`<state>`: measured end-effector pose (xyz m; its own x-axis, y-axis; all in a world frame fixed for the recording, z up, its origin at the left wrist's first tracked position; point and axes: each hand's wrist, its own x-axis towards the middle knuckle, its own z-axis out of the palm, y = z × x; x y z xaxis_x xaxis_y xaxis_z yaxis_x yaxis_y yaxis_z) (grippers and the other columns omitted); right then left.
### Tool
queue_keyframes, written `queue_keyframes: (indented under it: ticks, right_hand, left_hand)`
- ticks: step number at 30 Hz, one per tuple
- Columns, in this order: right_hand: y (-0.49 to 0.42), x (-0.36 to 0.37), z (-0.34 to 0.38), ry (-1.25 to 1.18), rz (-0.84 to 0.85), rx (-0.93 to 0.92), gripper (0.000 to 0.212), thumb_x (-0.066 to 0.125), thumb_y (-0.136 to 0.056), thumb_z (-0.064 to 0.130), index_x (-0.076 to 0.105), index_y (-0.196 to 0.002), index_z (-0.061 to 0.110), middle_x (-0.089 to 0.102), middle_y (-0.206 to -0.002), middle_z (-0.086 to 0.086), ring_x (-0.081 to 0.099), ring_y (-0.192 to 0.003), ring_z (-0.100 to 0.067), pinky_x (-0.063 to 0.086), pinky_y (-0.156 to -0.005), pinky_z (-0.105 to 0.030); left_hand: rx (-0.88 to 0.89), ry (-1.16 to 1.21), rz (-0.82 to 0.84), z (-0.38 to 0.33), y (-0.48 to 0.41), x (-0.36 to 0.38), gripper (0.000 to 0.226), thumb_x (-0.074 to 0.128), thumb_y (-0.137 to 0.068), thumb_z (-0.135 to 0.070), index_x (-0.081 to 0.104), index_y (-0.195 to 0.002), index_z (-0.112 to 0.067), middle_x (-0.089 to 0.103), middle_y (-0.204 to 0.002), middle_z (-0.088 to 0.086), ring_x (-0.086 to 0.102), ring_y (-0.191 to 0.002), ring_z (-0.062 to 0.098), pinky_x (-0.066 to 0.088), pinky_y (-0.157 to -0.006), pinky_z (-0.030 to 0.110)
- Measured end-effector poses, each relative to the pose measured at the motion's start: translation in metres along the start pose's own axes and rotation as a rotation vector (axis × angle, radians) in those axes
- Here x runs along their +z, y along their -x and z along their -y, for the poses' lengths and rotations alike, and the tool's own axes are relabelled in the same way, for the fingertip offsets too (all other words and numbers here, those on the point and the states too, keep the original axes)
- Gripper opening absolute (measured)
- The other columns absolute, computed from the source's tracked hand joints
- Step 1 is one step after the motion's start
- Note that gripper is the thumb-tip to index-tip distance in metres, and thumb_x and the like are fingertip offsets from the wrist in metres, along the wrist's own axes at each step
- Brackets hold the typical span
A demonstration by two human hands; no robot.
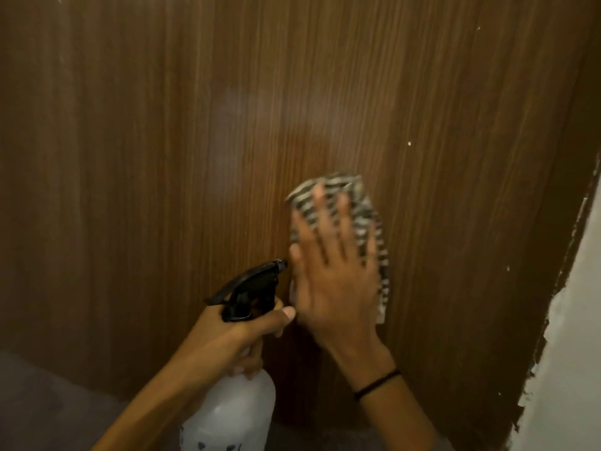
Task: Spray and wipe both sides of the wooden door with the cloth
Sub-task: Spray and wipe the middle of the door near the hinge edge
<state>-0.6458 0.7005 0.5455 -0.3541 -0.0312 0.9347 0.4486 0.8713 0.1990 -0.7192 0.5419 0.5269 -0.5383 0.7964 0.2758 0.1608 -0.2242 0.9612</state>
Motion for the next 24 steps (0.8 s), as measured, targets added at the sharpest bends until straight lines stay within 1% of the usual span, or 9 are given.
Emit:
queue_keyframes:
  ticks: [3,5,8,10,12,15,18,20,24]
  right_hand:
    - [0.026,0.01,0.003,0.041,0.034,-0.154,0.053,0.041,-0.106,0.035,0.033,-0.158,0.025,0.017,-0.168,-0.001,0.011,-0.156,-0.024,0.01,-0.124,-0.054]
    - [0.028,0.012,0.005,0.025,-0.009,-0.047,0.051,0.037,-0.106,0.034,0.036,-0.156,0.025,0.02,-0.168,-0.001,0.013,-0.156,-0.023,0.012,-0.124,-0.055]
    - [0.003,0.013,0.036,-0.007,-0.096,0.249,0.052,0.035,-0.107,0.032,0.033,-0.158,0.021,0.017,-0.168,-0.003,0.009,-0.157,-0.026,0.011,-0.124,-0.057]
    - [-0.02,0.015,0.065,-0.022,-0.102,0.283,0.053,0.031,-0.109,0.034,0.028,-0.16,0.021,0.014,-0.169,-0.005,0.008,-0.156,-0.028,0.011,-0.124,-0.058]
    - [-0.029,0.023,0.091,-0.052,-0.054,0.101,0.054,0.033,-0.109,0.035,0.027,-0.16,0.02,0.014,-0.169,-0.005,0.009,-0.156,-0.028,0.012,-0.123,-0.058]
    - [-0.012,0.04,0.123,-0.081,0.031,-0.216,0.06,0.047,-0.104,0.032,0.028,-0.16,0.02,0.011,-0.17,-0.004,0.007,-0.157,-0.025,0.01,-0.125,-0.055]
    - [0.01,0.05,0.132,-0.083,0.088,-0.316,0.067,0.057,-0.098,0.031,0.03,-0.159,0.023,0.012,-0.17,-0.001,0.01,-0.157,-0.022,0.013,-0.124,-0.053]
    - [0.014,0.051,0.137,-0.078,0.09,-0.273,0.065,0.058,-0.096,0.031,0.036,-0.157,0.024,0.016,-0.169,0.0,0.013,-0.156,-0.022,0.01,-0.124,-0.054]
    - [-0.011,0.048,0.179,-0.106,-0.014,0.036,0.054,0.042,-0.104,0.031,0.038,-0.156,0.02,0.019,-0.168,-0.004,0.013,-0.156,-0.028,0.005,-0.124,-0.057]
  left_hand:
    - [0.011,0.028,-0.041,-0.001,0.011,-0.017,0.018,0.073,-0.088,-0.019,0.064,-0.086,-0.004,0.054,-0.051,0.001,0.032,-0.035,0.014,0.035,-0.047,0.029]
    - [0.01,0.023,-0.075,0.0,0.021,-0.033,0.02,0.073,-0.088,-0.018,0.064,-0.089,0.0,0.054,-0.051,0.002,0.031,-0.035,0.015,0.036,-0.045,0.029]
    - [0.011,-0.009,-0.147,0.003,0.033,-0.058,0.027,0.076,-0.085,-0.023,0.065,-0.09,0.001,0.048,-0.053,0.011,0.029,-0.036,0.018,0.037,-0.044,0.029]
    - [0.009,-0.021,-0.204,0.003,0.039,-0.07,0.029,0.077,-0.084,-0.024,0.065,-0.089,0.001,0.047,-0.054,0.015,0.029,-0.035,0.018,0.038,-0.045,0.03]
    - [0.016,-0.027,-0.259,0.004,0.044,-0.079,0.026,0.074,-0.087,-0.021,0.062,-0.088,0.002,0.05,-0.046,0.005,0.03,-0.034,0.017,0.038,-0.05,0.032]
    - [0.02,-0.014,-0.346,0.004,0.058,-0.099,0.025,0.074,-0.089,-0.02,0.06,-0.088,0.002,0.052,-0.044,0.003,0.033,-0.034,0.016,0.036,-0.055,0.035]
    - [-0.005,0.036,-0.443,0.005,0.076,-0.124,0.026,0.075,-0.088,-0.017,0.061,-0.09,0.004,0.05,-0.044,0.002,0.031,-0.033,0.016,0.034,-0.05,0.032]
    - [-0.025,0.068,-0.523,0.006,0.089,-0.144,0.026,0.075,-0.087,-0.015,0.062,-0.095,0.007,0.051,-0.047,0.002,0.03,-0.032,0.015,0.032,-0.045,0.029]
    - [-0.048,0.115,-0.64,0.014,0.113,-0.181,0.038,0.08,-0.078,-0.02,0.064,-0.1,0.006,0.05,-0.063,0.018,0.031,-0.033,0.017,0.032,-0.043,0.026]
